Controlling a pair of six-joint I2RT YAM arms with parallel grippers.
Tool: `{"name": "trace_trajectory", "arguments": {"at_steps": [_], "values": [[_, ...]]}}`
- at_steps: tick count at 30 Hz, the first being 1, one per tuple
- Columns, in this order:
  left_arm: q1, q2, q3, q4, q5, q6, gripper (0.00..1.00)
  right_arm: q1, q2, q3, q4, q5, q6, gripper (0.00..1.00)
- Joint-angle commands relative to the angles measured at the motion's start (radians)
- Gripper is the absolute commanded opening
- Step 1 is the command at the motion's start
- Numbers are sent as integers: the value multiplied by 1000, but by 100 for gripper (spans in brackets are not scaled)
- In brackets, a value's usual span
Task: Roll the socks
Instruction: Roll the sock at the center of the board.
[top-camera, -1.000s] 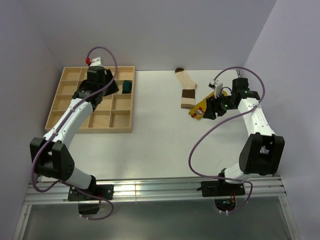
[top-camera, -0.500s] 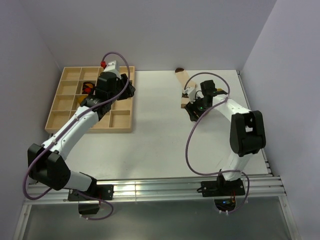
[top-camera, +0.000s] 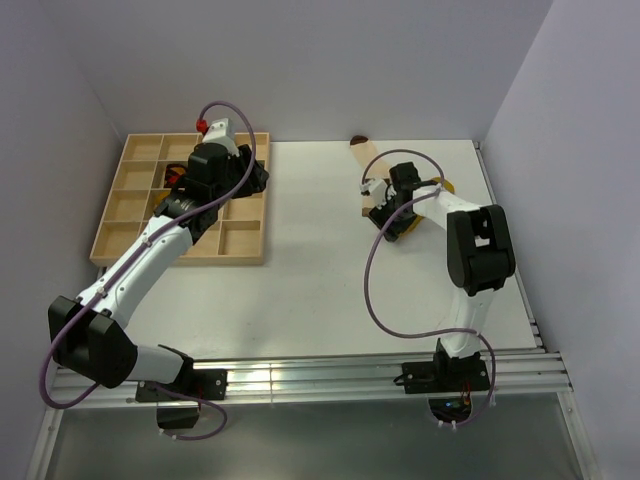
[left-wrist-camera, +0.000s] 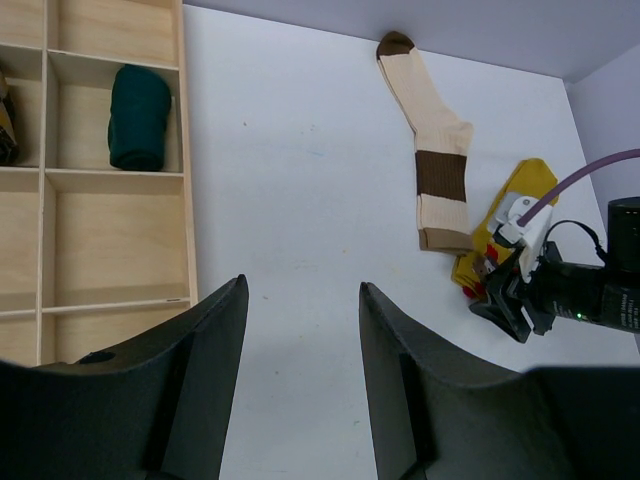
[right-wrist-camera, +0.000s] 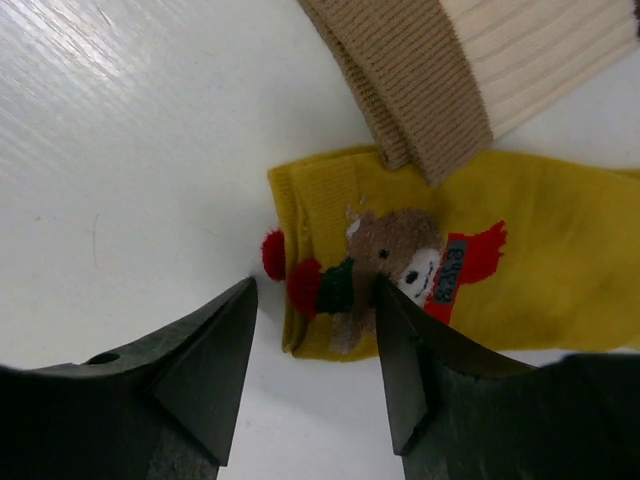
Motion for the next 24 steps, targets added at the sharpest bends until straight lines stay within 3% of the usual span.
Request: {"name": "trace_trajectory", "arguments": {"at_steps": [1,5,6,11,18,24], "values": [[-1,-21,1,42,20,19,54,13,29,42,11,15,-5,58],[-2,-7,1,42,29,22,53,22,52,73,-40,15,-10,50],[-2,-1,1,40,31,23,53,22,60,82,-75,10,-7,42],[-2,4,-9,40,48,23,53,25,56,79,-149,-43,-16,27],[-11,-73,-69,19,34,-9,52,111,-36,-42,-231,-156,-76,26],[-17,-136,-69,-42,14,-17,52,325,-76,-105,-267,-191,-53,26]]}}
